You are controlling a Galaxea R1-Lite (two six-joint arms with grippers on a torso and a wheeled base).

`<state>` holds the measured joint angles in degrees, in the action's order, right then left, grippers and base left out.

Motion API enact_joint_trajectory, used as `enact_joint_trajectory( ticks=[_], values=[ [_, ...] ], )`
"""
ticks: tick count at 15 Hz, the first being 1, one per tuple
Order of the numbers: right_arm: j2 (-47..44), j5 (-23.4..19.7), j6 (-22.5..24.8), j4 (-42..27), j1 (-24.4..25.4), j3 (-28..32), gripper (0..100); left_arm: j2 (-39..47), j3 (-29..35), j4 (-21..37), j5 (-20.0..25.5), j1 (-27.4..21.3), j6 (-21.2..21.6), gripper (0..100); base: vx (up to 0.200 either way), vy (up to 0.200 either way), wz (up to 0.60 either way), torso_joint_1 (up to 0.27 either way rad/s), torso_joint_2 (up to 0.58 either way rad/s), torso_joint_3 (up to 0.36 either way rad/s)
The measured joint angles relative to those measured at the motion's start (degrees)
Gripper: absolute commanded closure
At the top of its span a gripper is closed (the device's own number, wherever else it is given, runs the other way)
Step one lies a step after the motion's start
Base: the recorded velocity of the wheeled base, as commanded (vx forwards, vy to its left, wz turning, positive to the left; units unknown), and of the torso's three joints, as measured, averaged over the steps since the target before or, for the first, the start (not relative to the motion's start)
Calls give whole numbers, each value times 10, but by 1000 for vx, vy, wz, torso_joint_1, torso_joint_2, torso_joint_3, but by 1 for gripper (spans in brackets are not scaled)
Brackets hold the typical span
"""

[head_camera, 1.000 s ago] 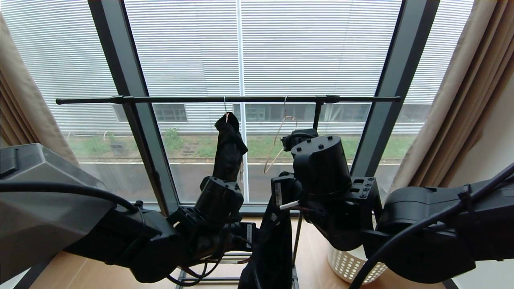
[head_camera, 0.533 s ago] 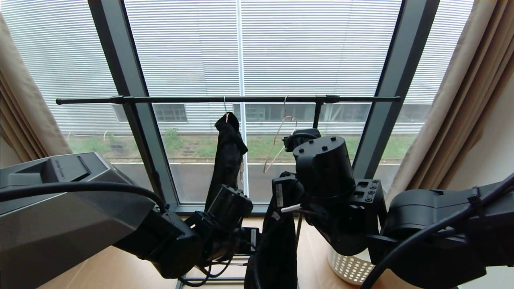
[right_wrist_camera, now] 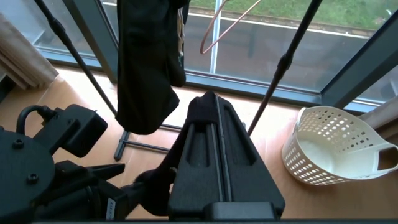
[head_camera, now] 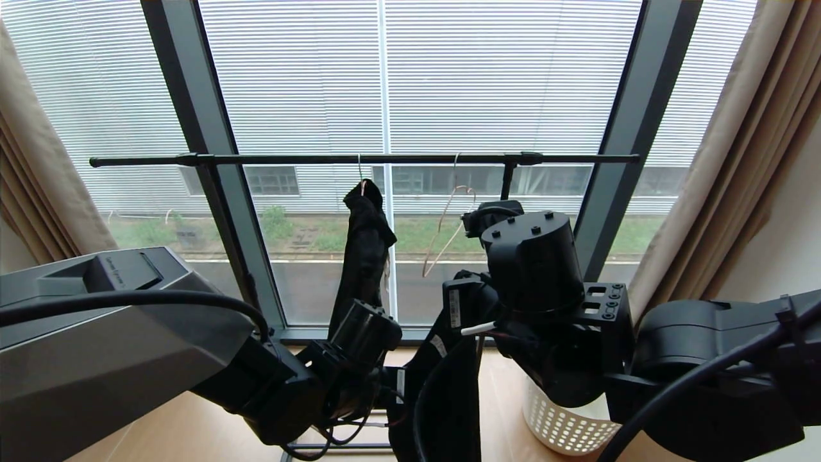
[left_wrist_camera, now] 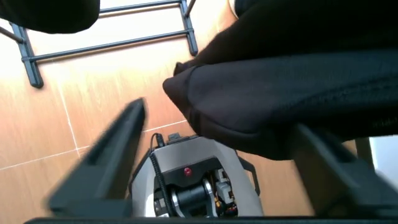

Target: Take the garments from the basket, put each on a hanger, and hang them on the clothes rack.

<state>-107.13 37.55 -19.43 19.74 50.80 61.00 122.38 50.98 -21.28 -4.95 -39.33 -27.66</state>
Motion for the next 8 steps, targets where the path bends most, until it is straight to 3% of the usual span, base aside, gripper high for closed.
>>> enact_joint_trajectory(
  ticks=[4,8],
  values=[
    [3,0,8,-2,-21,-2,100,-10,-17,-5,-11,8,0,100,0,0,0,0,0,0],
    [8,1,54,0,-70,-20,100,-55,-36,-6,-19,22,1,100,0,0,0,15,-1,1]
  ],
)
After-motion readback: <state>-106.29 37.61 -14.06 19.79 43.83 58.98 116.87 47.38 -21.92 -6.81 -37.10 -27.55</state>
